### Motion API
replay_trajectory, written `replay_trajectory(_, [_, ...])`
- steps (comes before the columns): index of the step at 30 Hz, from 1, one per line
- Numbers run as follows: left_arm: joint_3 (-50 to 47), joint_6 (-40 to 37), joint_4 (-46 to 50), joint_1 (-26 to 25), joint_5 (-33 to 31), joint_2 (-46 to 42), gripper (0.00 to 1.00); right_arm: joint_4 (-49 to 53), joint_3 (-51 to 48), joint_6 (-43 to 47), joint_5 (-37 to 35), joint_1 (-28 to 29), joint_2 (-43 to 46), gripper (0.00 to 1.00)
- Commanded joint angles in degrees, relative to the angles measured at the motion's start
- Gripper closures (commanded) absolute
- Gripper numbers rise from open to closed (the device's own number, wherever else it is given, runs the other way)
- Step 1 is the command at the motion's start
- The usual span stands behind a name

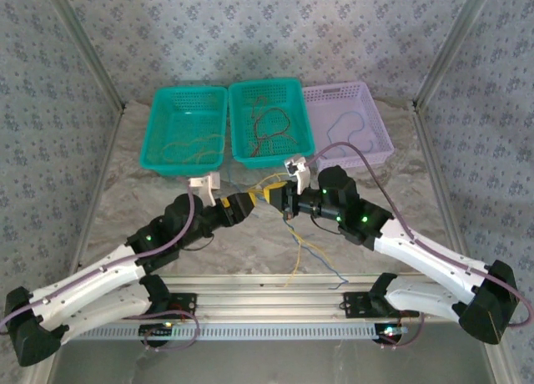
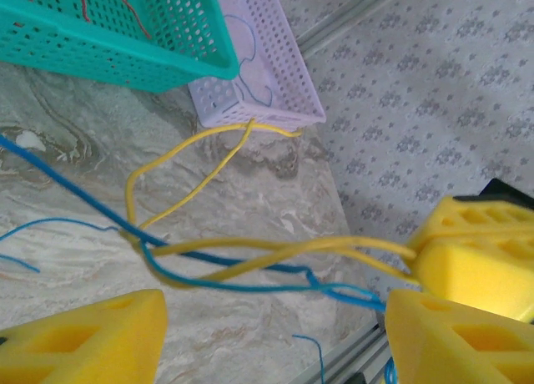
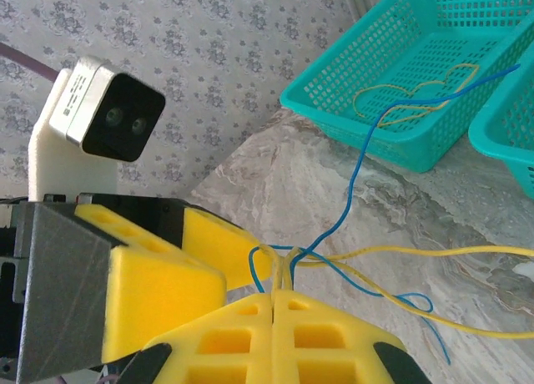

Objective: Untangle the cables

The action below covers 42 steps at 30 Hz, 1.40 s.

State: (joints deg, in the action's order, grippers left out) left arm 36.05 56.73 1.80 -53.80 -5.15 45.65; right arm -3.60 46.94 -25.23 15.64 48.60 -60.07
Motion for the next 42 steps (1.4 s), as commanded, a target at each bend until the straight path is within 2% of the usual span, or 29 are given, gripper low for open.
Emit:
replay_trajectory(1, [0.1,1.5,-4.6,-0.9,-1.4,1.5,0.31,-2.9,-0.4,-1.1,0.6,0.6,-0.2,1.00])
replay_trajectory(12, [0.0,2.2,-5.9,-1.6,-2.9,3.6,0.37,-5.0,-0.6,-2.4,1.5,1.5,-1.4,1.00])
replay_trajectory(15, [-0.1,2.4,-5.1,-1.6,-4.5,3.3,0.42,-5.9,-1.0,-3.2,1.9,1.7,-1.7,1.00])
replay_trajectory(27, [-0.1,3.4,-8.1,-1.6,-7.6,4.3,0.52,-14.8,-4.4,-11.7,5.2,2.5,-3.9,1.00])
replay_trajectory(37, [-0.8,4.4,-9.2,-1.6,-8.8,3.6,0.78,-18.1,-6.1,-14.8,4.9,3.7,-5.2,1.00])
replay_trajectory(40, [-0.9,4.4,-9.3,-1.6,-9.1,3.1,0.96,-17.9,-6.0,-14.8,4.5,3.7,-4.7,1.00])
replay_trajectory(41, [-0.8,4.3,-9.0,-1.6,-9.2,2.9,1.00,-17.6,-6.0,-14.7,4.2,3.6,-4.3,1.00])
replay_trajectory(42, [-0.8,4.2,-8.7,-1.6,-9.3,2.7,1.00,-17.2,-6.0,-14.6,3.9,3.6,-3.8,1.00])
